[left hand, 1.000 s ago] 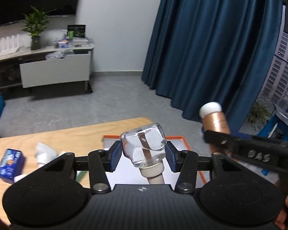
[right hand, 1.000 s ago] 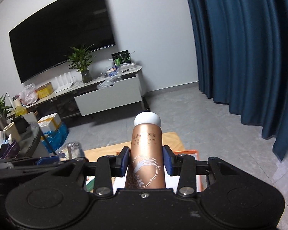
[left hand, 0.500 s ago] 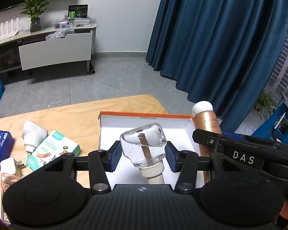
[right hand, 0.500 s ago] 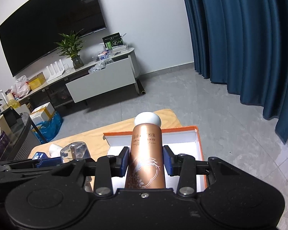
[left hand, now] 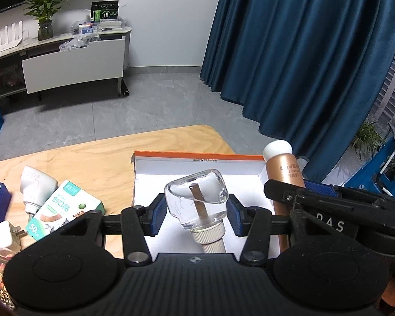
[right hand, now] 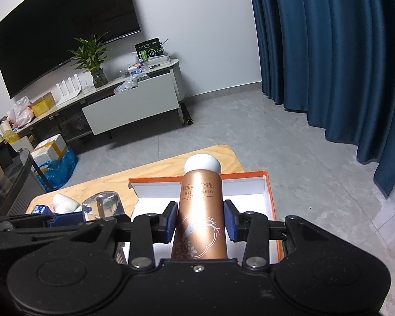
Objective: Organize rigid objects
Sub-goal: 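Lower the glass bottle and brown tube into the box and open both tools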
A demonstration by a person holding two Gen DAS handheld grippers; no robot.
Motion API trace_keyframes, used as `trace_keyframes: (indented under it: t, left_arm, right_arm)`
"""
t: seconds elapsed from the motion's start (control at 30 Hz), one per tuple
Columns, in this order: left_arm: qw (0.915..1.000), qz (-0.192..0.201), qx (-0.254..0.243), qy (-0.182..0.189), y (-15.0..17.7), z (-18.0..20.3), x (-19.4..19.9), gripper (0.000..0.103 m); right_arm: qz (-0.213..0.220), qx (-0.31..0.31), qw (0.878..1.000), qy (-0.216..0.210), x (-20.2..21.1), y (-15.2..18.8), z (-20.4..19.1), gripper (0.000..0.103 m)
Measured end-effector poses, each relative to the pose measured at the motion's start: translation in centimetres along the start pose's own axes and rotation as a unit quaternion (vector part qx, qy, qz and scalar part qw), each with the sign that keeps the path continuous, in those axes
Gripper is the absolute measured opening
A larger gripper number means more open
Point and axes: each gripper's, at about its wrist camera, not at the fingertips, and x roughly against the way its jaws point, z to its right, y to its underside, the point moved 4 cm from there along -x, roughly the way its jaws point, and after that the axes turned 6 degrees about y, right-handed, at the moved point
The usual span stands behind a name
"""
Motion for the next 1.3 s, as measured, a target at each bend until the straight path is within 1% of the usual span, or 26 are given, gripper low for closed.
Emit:
trace_keyframes:
  t: [0.8,1.3]
  left_arm:
    - [0.9998,-0.019,0.006,-0.002,0.3,-1.0,-1.8,0.049]
    - [0.9997,-0.024,-0.003,0.005,-0.3,-1.2,-3.3,0.049]
  right_arm:
    - [-0.032,0.002,0.999,0.013,-3.4,0.8,-0.4,0.047]
    - [-0.037,-0.01,0.998,0.042,-4.6,0.9,0.2,0.047]
